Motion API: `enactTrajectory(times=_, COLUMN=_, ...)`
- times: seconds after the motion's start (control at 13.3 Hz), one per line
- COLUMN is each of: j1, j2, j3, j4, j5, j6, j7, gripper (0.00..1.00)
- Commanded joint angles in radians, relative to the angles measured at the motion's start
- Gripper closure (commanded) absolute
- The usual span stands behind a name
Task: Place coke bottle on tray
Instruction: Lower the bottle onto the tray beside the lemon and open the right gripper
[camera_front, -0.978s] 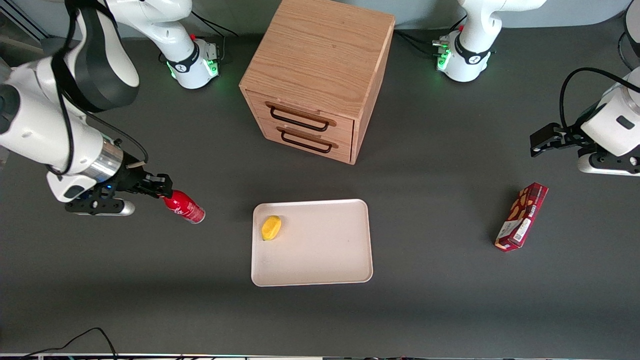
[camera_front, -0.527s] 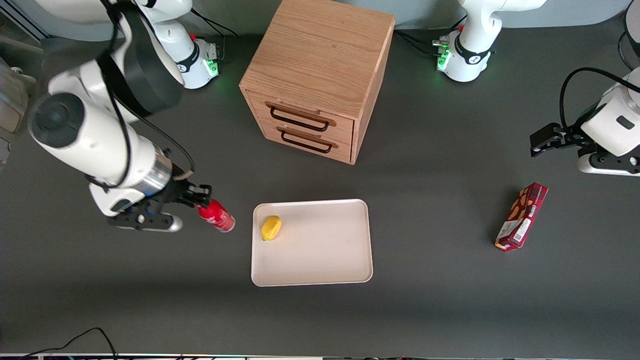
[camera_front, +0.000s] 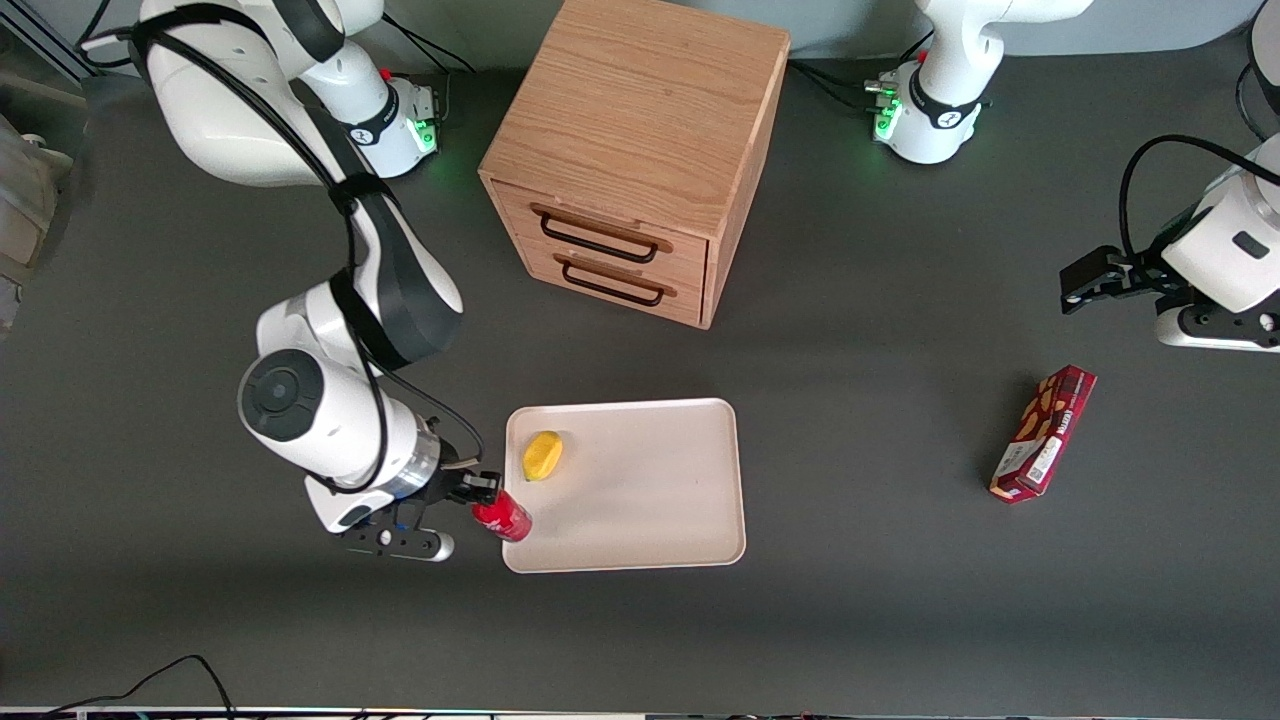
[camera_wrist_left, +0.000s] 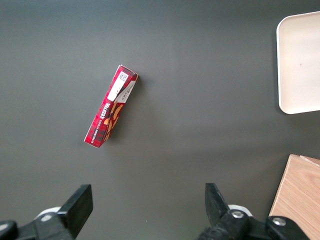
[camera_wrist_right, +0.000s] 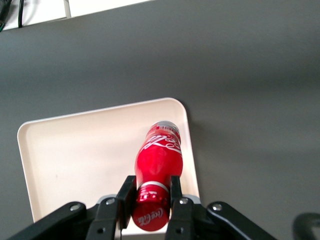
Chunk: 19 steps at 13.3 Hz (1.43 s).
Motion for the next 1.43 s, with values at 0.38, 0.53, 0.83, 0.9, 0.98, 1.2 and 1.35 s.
enactTrajectory(times=0.38, j1=0.028, j2=0.106, j3=-0.017, j4=0.051, j5=-0.004, j6=0.032, j7=0.069, gripper=1.00)
enactTrajectory(times=0.53, j1=0.028, j2=0.115, j3=-0.016, j4=0.051, j5=-0.004, j6=0.032, j7=0.078, gripper=1.00)
enactTrajectory(times=0.83, j1=0.028, j2=0.101, j3=-0.017, j4=0.059, j5=-0.006, j6=0.038, j7=0.078, gripper=0.00)
enactTrajectory(times=0.9, j1=0.020, j2=0.086, j3=-0.016, j4=0.067, j5=-0.006, j6=0.040, j7=0.074, gripper=0.00)
enactTrajectory(times=0.98, j1=0.015, j2=0.066, j3=-0.013, j4=0.067, j5=-0.006, j6=0.052, j7=0.072, gripper=0.00)
enactTrajectory(times=1.2, j1=0.009, j2=-0.041, j3=-0.025, j4=0.065, j5=-0.018, j6=0.091, j7=0.054, gripper=0.00)
enactTrajectory(times=1.35, j1=-0.023, j2=-0.147, j3=-0.024, j4=0.044, j5=-0.026, j6=0.022, j7=0.017, gripper=0.00)
